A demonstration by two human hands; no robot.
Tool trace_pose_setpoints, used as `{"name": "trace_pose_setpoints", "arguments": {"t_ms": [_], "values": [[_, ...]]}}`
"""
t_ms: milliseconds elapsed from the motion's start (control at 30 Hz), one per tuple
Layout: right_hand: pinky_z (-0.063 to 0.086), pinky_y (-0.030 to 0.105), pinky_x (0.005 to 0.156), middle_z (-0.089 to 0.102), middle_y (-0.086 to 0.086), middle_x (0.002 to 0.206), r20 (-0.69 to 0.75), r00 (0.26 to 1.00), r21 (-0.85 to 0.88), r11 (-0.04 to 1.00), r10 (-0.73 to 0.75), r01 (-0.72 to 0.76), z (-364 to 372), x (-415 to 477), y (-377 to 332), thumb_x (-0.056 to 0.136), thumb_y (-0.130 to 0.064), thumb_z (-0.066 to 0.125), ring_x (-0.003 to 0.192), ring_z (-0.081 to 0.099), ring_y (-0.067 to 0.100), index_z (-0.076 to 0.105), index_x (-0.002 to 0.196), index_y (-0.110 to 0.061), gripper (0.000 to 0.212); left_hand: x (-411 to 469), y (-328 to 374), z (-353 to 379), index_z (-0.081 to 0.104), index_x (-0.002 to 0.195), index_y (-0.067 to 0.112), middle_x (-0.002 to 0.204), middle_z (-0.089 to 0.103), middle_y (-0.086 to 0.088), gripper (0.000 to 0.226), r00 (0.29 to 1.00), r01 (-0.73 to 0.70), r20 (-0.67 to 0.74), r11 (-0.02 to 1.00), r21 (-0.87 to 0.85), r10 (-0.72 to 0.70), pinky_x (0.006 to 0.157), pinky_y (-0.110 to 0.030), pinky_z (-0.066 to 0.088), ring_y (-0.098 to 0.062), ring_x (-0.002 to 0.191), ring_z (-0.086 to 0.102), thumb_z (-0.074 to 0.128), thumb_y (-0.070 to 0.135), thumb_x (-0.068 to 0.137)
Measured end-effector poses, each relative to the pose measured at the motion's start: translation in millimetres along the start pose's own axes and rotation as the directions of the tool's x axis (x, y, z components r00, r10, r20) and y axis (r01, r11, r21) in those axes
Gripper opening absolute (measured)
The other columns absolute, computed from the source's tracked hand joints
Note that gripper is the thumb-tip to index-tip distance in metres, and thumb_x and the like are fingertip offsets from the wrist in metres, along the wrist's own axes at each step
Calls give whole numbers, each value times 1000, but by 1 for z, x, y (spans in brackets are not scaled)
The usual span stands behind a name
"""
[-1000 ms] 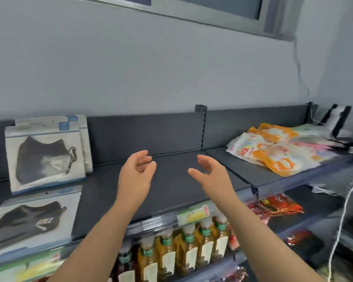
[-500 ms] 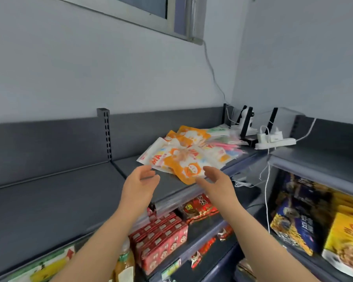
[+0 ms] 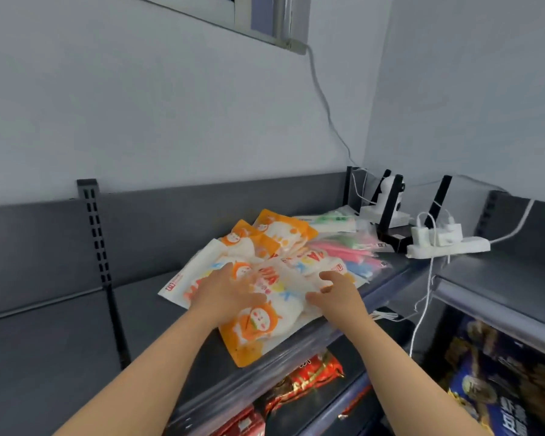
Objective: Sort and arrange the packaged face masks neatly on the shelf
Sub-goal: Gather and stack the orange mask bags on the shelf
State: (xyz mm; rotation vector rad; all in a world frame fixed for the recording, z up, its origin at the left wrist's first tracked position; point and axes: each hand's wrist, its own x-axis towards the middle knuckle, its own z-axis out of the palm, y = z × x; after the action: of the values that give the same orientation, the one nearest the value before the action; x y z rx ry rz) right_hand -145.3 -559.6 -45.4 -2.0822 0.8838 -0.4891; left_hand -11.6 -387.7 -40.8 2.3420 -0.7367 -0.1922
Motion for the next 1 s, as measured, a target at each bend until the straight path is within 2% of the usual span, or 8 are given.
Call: {"name": "trace_pose_setpoints", "arguments": {"t_ms": [133, 300, 400, 533, 633, 767, 867, 1000], "values": [[47, 24, 62, 66, -2, 95, 19, 993, 83, 990, -113, 111, -5, 16, -17, 85, -13, 68, 81, 62, 14, 51, 130, -24, 49, 15, 2, 1, 29, 147, 30, 146, 46, 7, 110, 999, 45, -25, 989, 141, -42, 99, -38, 41, -22, 131, 45, 66, 83, 57], [42, 21, 60, 67, -6, 89, 50, 955, 304, 915, -293, 265, 1, 48, -56, 88, -12, 67, 79, 62, 10, 57, 119, -27, 36, 14, 2, -20, 32, 149, 22, 146, 46, 2, 113, 983, 180, -2, 961, -209, -184, 96, -36, 48, -22, 127, 50, 82, 65, 58], [44, 16, 59, 69, -5, 95, 110, 928, 390, 874, -357, 290, 15, 69, -74, 89, -16, 66, 82, 63, 5, 59, 119, -27, 33, 6, -7, -34, 59, 119, 18, 115, 69, -2, 70, 960, 211, -90, 899, -384, -263, 84, -42, 57, -22, 101, 68, 89, 45, 62], [42, 18, 51, 64, 0, 110, 257, 890, 317, 902, -378, 292, 35, 93, -85, 98, -29, 50, 78, 60, 9, 50, 135, -23, 38, -9, -28, -39, 66, 98, 15, 88, 76, 0, 36, 862, 198, -271, 775, -600, -429, 64, -37, 59, -20, 78, 73, 87, 30, 72], [46, 23, 72, 54, 0, 117, 390, 846, 211, 929, -364, 303, 45, 102, -83, 101, -34, 39, 97, 55, 14, 40, 145, -20, 46, -17, -38, -30, 72, 90, 11, 82, 77, -4, 18, 775, 195, -339, 712, -674, -533, 60, -35, 59, -19, 71, 73, 79, 25, 81], [38, 35, 105, 40, 3, 149, 508, 778, 95, 922, -368, 374, 53, 103, -83, 101, -39, 40, 131, 42, 22, 35, 147, -20, 50, -20, -39, -23, 66, 105, 4, 91, 76, -10, 41, 752, 218, -238, 572, -790, -615, 64, -36, 60, -24, 77, 74, 84, 26, 75], [38, 37, 105, 36, 1, 152, 567, 738, 99, 919, -367, 381, 56, 95, -85, 95, -51, 48, 135, 39, 22, 34, 148, -23, 61, -19, -28, -21, 39, 118, 9, 107, 65, -8, 85, 739, 269, -214, 571, -776, -639, 77, -47, 58, -28, 95, 66, 95, 28, 57], [41, 33, 97, 36, 0, 152, 588, 690, 148, 895, -421, 420, 62, 82, -78, 84, -55, 63, 134, 41, 21, 26, 150, -28, 80, -18, -19, -13, 28, 115, 21, 110, 59, -6, 94, 703, 268, -311, 643, -717, -640, 75, -45, 59, -25, 97, 64, 97, 28, 52]]}}
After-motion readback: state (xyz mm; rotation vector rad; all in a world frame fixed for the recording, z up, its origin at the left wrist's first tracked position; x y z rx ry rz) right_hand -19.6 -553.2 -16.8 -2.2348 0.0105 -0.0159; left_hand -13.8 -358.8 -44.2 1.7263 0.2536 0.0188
